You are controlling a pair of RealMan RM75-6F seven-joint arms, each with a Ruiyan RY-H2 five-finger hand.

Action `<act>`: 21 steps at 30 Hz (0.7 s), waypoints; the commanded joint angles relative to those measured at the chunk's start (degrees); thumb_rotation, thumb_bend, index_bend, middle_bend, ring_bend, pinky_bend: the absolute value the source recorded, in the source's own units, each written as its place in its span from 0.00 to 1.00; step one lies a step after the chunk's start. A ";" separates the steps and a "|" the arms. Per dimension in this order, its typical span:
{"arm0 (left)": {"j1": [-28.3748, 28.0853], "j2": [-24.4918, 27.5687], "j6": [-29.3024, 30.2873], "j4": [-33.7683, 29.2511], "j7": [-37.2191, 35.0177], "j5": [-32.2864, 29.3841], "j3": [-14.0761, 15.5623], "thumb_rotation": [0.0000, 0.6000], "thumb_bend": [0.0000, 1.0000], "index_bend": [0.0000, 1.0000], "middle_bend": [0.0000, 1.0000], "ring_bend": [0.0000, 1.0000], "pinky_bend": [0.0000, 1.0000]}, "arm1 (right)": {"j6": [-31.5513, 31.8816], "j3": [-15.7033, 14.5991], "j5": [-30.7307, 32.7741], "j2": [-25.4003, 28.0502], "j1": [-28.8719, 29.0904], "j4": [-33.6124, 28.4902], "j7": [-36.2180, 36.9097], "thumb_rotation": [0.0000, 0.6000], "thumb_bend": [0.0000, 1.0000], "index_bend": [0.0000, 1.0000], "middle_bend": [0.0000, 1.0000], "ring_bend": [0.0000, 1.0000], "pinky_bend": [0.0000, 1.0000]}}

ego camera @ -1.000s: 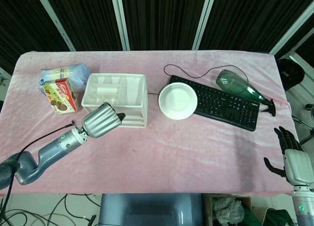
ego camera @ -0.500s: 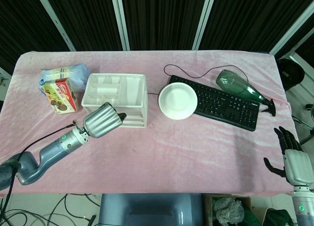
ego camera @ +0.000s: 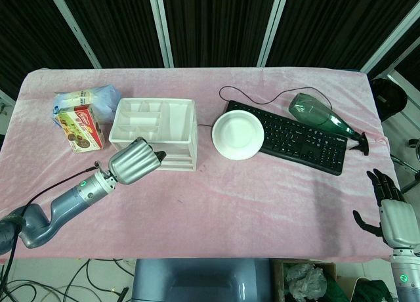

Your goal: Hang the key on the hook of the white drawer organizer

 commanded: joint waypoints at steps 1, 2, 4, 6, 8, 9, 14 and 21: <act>0.15 0.07 -0.01 0.07 -0.09 0.00 -0.06 1.00 0.42 0.62 1.00 1.00 1.00 | 0.02 -0.01 -0.03 0.00 -0.01 0.04 0.02 1.00 0.27 0.00 0.00 0.00 0.15; 0.23 0.11 -0.02 0.09 -0.14 0.03 -0.06 1.00 0.42 0.62 1.00 1.00 1.00 | 0.02 0.01 0.01 0.00 -0.01 0.02 0.07 1.00 0.26 0.00 0.00 0.00 0.15; 0.34 0.18 0.00 0.16 -0.17 0.13 -0.07 1.00 0.42 0.62 1.00 1.00 1.00 | 0.03 0.04 0.05 0.01 -0.02 0.02 0.10 1.00 0.26 0.00 0.00 0.00 0.15; 0.48 0.22 0.02 0.22 -0.23 0.12 -0.11 1.00 0.42 0.62 1.00 1.00 1.00 | 0.00 0.02 0.06 0.02 -0.01 0.06 0.08 1.00 0.27 0.00 0.00 0.00 0.15; 0.58 0.23 0.06 0.31 -0.27 0.15 -0.17 1.00 0.42 0.62 1.00 1.00 1.00 | -0.03 0.01 0.05 0.02 0.00 0.07 0.09 1.00 0.27 0.00 0.00 0.00 0.15; 0.62 0.24 0.06 0.33 -0.31 0.14 -0.19 1.00 0.42 0.62 1.00 1.00 1.00 | -0.04 0.02 0.06 0.03 0.00 0.08 0.08 1.00 0.27 0.00 0.00 0.00 0.15; 0.77 0.19 -0.01 0.57 -0.44 0.23 -0.30 1.00 0.42 0.62 1.00 1.00 1.00 | -0.03 0.02 0.07 0.02 -0.01 0.10 0.07 1.00 0.27 0.00 0.00 0.00 0.15; 1.13 0.07 -0.05 0.91 -0.59 0.28 -0.40 1.00 0.42 0.62 1.00 1.00 1.00 | -0.01 0.04 0.09 0.00 0.00 0.09 0.01 1.00 0.27 0.00 0.00 0.00 0.15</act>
